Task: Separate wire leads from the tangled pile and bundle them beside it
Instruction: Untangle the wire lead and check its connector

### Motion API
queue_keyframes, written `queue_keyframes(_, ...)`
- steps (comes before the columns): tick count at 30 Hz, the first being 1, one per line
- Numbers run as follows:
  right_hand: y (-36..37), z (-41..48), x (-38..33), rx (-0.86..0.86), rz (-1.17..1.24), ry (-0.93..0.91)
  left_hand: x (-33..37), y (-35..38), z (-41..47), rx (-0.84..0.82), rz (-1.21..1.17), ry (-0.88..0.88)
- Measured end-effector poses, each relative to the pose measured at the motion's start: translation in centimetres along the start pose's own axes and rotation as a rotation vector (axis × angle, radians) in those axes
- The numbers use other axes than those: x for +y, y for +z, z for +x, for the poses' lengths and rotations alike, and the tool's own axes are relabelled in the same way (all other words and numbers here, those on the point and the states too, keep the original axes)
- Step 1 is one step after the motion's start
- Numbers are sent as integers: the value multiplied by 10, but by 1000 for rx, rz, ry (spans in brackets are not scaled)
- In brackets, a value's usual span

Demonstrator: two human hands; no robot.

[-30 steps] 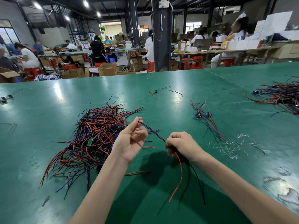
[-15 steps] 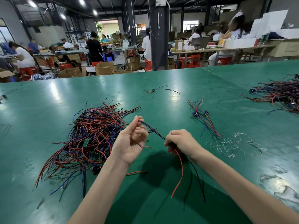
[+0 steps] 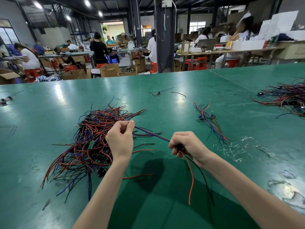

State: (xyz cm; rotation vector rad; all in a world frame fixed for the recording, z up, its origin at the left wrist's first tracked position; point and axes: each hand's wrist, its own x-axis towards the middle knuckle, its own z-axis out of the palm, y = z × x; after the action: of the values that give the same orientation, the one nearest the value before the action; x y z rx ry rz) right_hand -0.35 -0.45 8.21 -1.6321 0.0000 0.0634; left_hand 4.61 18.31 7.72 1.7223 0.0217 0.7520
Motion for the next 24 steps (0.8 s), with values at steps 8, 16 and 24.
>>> queue_keyframes(8,5,1,4,13,-89,20,6,-3,4,-94,-445,-419)
queue_keyframes(16,7,-1,5,-23,-101,18,7,-6,6,-112,-489,-478)
queue_keyframes(24,6,-1,5,-2,-21,-10,12,-3,2,-200,-646,-558)
